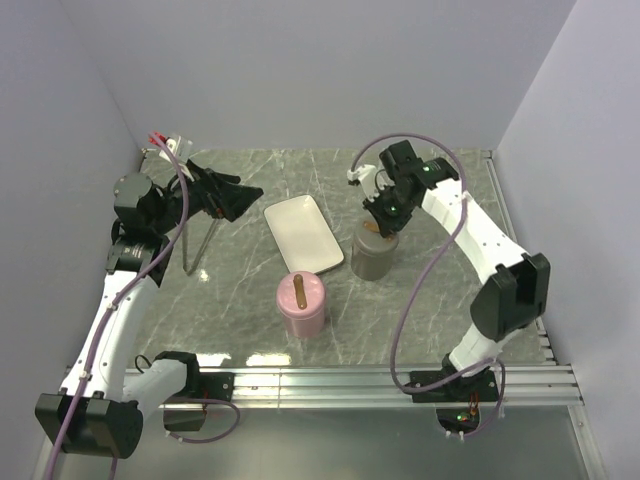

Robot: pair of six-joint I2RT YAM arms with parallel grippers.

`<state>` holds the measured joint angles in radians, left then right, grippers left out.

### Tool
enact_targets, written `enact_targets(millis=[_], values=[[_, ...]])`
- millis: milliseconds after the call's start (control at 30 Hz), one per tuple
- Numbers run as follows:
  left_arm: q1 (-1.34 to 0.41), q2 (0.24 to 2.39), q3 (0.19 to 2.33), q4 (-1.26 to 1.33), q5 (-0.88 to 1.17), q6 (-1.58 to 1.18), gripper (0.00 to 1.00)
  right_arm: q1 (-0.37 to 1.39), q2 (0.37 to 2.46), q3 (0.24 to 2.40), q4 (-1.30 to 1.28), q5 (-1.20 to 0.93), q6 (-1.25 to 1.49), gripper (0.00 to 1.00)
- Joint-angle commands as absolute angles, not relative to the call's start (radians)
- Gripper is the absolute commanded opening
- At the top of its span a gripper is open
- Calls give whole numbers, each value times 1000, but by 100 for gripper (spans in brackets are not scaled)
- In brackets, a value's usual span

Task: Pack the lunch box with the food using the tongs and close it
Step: Move the packing box to the center of the board.

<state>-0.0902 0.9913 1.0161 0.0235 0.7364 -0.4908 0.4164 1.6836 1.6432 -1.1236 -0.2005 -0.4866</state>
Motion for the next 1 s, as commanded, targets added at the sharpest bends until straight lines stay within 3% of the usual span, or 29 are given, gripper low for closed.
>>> enact_targets(millis=[0, 467, 967], values=[[-87, 985, 1052, 35, 752, -483, 99, 422, 1605, 1536, -1226, -248, -534, 0], [-87, 1011, 1063, 49, 759, -514, 99, 518, 1417, 1295, -1227, -373, -609, 0], [-87, 999, 1066, 35, 755, -505, 100, 710, 1396, 1256, -1198, -494, -520, 0]])
